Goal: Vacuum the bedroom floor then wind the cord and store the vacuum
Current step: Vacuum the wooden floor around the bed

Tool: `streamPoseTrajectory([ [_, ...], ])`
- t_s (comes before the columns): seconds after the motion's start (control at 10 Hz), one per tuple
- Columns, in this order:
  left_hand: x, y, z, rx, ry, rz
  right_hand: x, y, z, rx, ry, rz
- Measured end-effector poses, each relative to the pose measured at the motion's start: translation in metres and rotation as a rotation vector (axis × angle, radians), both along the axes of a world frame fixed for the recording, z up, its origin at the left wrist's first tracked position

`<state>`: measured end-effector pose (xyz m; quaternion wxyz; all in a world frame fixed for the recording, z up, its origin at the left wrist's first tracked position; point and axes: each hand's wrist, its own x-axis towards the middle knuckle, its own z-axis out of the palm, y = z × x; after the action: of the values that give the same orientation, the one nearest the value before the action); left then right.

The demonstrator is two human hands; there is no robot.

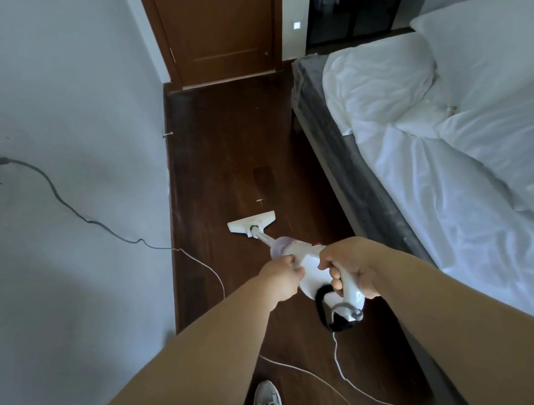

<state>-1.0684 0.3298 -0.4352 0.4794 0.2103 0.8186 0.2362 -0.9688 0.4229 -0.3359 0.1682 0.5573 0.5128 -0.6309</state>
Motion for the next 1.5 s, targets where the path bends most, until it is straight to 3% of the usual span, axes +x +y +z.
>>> streamPoseTrajectory([
  [0.2,0.079,0.004,-0.001,0.011,0.016,-0.023,0.079,0.004,-0.001,-0.020,0.004,-0.023],
  [0.4,0.099,0.011,-0.007,-0.020,0.038,-0.063,0.102,0.006,-0.004,-0.091,0.009,-0.124],
  [1.0,-0.095,0.073,-0.036,-0.003,-0.070,-0.013,-0.083,0.056,-0.020,-0.012,-0.012,-0.133],
  [1.5,-0.156,0.108,-0.043,0.029,-0.075,0.045,-0.151,0.090,-0.029,-0.012,-0.016,-0.124],
])
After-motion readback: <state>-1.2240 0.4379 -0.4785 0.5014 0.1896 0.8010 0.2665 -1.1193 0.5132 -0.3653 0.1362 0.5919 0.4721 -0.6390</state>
